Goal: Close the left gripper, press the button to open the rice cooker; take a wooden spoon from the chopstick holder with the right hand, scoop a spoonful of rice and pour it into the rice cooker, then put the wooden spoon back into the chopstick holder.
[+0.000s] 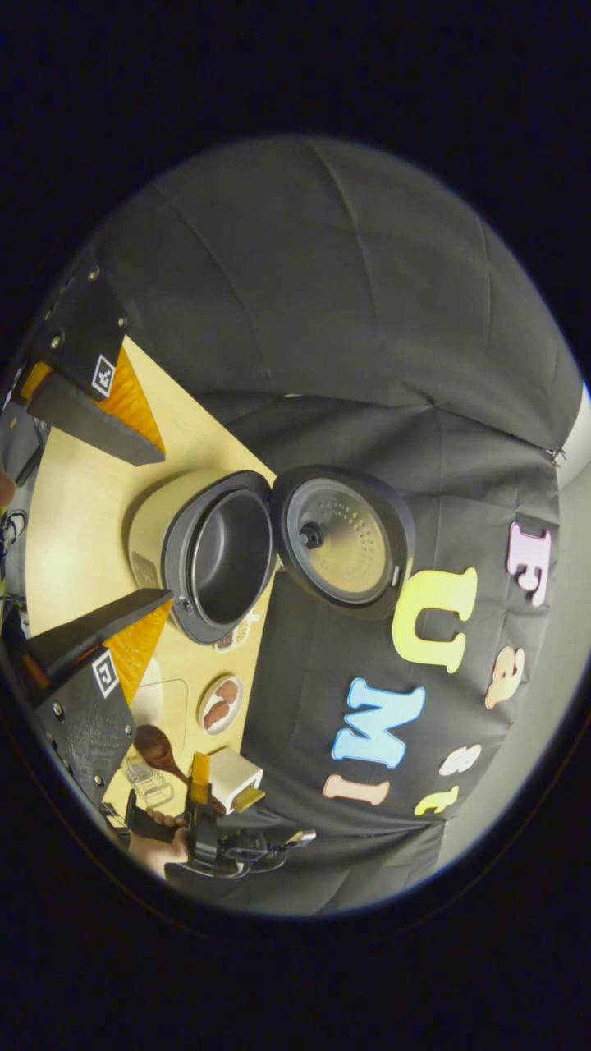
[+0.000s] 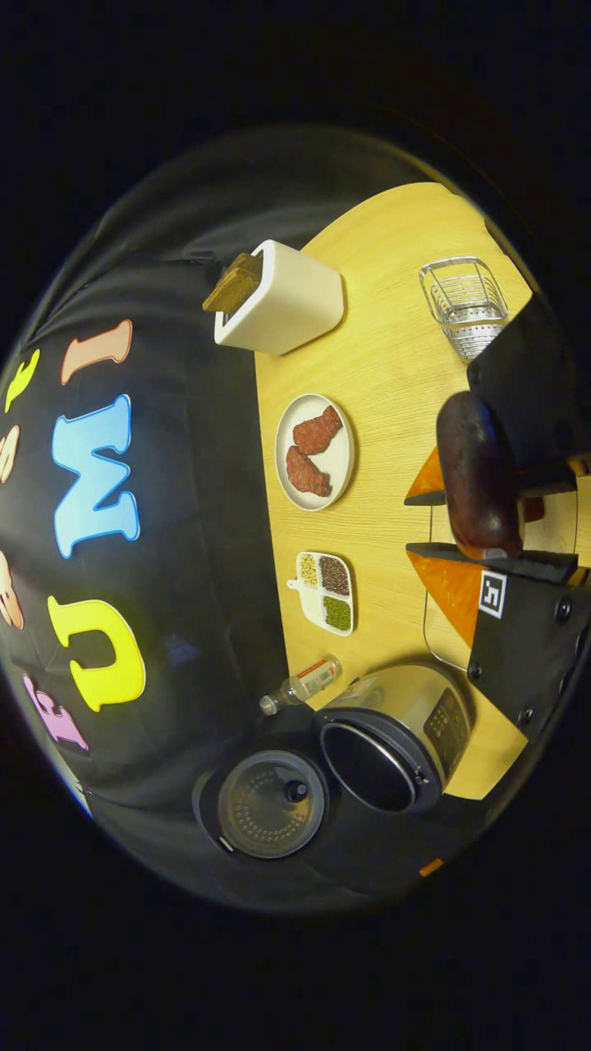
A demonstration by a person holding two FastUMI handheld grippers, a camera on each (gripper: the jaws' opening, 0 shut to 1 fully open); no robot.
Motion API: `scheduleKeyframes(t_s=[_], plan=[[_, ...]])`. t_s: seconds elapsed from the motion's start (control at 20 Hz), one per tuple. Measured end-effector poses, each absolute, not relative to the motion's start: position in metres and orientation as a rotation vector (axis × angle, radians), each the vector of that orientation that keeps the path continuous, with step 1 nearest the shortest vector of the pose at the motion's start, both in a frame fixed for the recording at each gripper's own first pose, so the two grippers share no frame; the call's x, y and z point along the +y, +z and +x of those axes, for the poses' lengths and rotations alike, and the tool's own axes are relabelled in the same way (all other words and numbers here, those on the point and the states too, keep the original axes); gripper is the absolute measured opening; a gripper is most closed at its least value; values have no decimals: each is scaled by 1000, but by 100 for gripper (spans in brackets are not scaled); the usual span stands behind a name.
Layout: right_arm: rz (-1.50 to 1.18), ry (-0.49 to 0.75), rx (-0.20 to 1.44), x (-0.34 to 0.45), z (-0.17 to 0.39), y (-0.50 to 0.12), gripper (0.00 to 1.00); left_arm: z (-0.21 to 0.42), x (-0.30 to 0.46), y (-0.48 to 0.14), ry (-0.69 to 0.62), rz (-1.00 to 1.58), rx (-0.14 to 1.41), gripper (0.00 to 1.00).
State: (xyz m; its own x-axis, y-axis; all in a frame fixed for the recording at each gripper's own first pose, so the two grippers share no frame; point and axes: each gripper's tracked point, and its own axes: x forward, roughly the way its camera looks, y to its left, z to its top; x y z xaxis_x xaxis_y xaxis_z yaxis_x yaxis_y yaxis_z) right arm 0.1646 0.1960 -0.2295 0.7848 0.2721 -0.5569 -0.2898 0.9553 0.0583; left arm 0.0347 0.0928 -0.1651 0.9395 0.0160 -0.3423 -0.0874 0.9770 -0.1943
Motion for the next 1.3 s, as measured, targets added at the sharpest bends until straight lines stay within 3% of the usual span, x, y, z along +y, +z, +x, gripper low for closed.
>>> scheduleKeyframes(t_s=[0.3,0.85,1.3], plan=[[-19,325,672,211,151,-260,27,27,99,-162,50,-221,324,94],[355,380,884,270,129,-273,27,9,119,-168,112,-232,321,95],[458,375,909,266,129,-268,26,7,114,-164,123,-228,316,94]])
